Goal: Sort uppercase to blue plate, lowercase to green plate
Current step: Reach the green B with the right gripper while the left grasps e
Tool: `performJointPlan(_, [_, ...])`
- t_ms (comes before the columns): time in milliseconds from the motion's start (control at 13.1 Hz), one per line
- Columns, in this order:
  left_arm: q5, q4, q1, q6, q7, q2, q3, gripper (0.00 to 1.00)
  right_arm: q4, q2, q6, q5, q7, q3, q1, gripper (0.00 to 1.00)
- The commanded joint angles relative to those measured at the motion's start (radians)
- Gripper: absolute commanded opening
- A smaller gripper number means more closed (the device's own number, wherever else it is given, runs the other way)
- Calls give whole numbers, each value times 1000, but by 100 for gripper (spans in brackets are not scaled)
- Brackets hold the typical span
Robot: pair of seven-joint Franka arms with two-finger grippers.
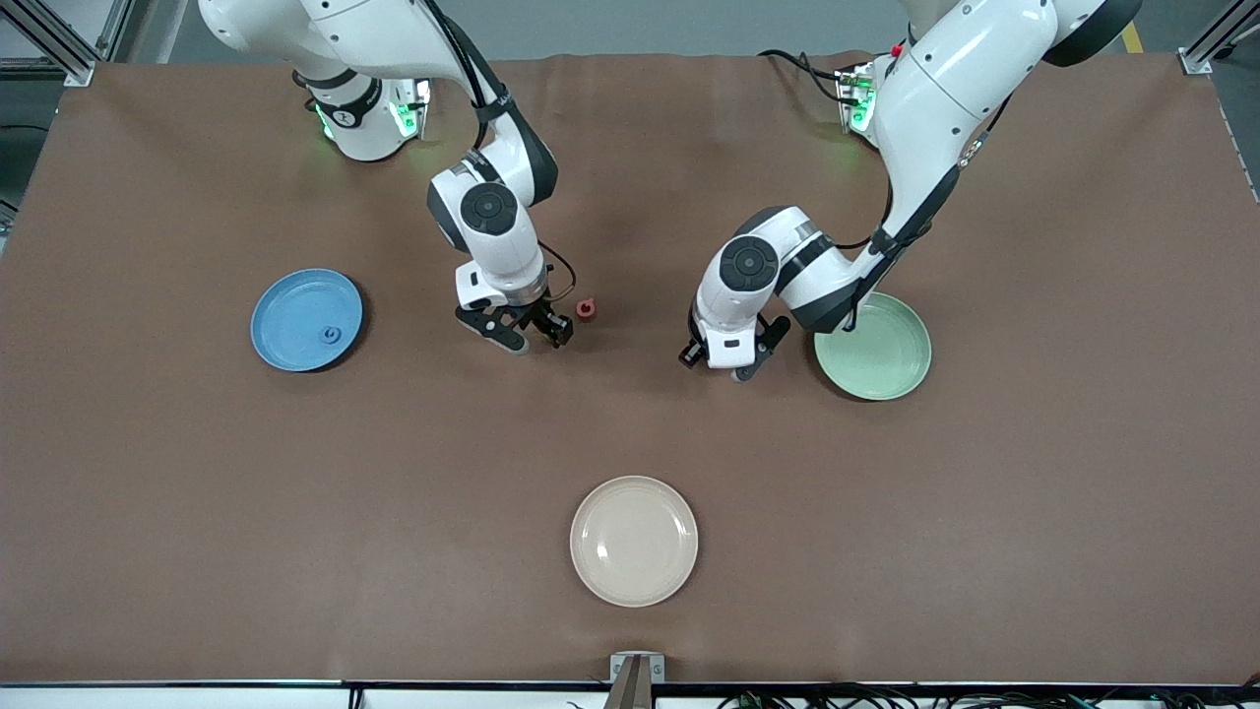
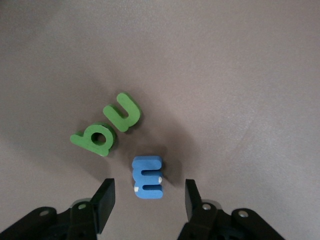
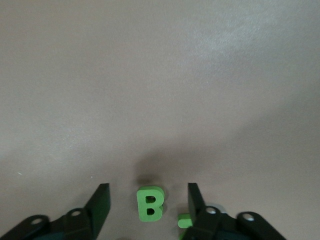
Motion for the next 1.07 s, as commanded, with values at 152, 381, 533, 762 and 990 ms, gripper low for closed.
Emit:
performJointPlan(152, [37,10,-2,-15,-18,14,5,55,33,56,1,2,29,-7,34,63])
performJointPlan(381, [47,12,-2,-15,-19,20,5,50,42,69,1,8,27,-7,42,59])
performJointPlan(533, [47,12,-2,-14,-19,20,5,43,45,76,1,8,27,-7,43,55])
performJointPlan(762, [60,13,-2,-15,-19,20,5,31,44,76,-1,8,27,-7,43,28])
performJointPlan(990, [62,15,3,-35,-18,10,5,20,44,75,-15,8,17,-7,39,0])
